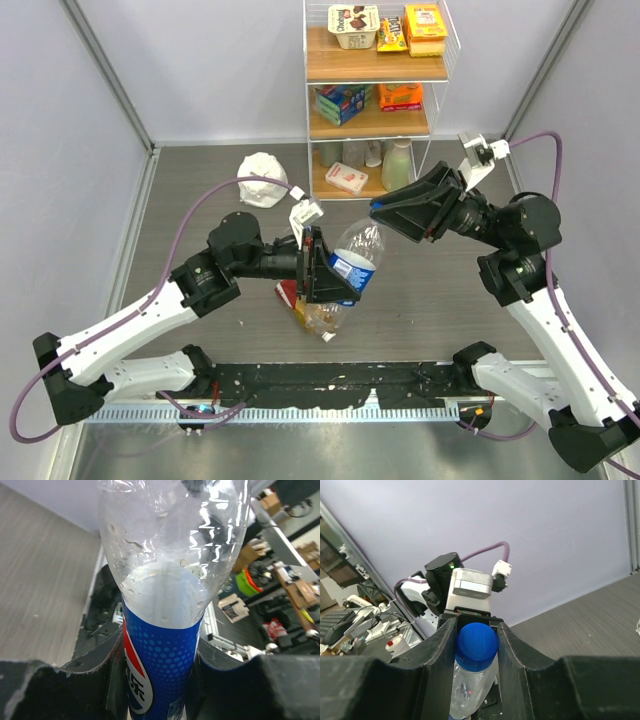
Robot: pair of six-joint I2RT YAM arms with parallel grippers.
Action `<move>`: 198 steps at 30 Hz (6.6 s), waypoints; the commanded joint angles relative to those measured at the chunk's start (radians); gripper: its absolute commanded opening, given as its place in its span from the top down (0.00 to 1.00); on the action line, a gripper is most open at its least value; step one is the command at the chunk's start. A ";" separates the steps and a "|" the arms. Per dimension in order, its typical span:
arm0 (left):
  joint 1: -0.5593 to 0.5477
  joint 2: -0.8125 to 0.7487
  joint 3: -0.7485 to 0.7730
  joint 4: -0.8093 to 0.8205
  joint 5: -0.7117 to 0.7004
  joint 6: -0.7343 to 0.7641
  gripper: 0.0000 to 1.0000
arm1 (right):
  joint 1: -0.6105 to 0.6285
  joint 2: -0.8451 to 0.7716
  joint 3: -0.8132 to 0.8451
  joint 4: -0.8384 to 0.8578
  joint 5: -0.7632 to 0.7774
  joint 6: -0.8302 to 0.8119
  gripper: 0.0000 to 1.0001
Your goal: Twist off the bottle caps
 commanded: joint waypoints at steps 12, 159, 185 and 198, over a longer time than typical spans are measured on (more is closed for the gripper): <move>-0.001 0.002 -0.028 0.350 0.176 -0.163 1.00 | 0.004 -0.008 0.092 0.030 -0.128 -0.002 0.98; -0.081 0.129 0.149 -0.342 -0.463 0.197 1.00 | 0.008 0.156 0.314 -0.612 0.433 -0.160 0.00; -0.086 0.311 0.329 -0.589 -0.765 0.231 1.00 | 0.013 0.305 0.228 -0.741 0.492 -0.091 0.31; -0.100 0.314 0.323 -0.592 -0.791 0.246 1.00 | 0.013 0.322 0.142 -0.583 0.403 -0.025 0.43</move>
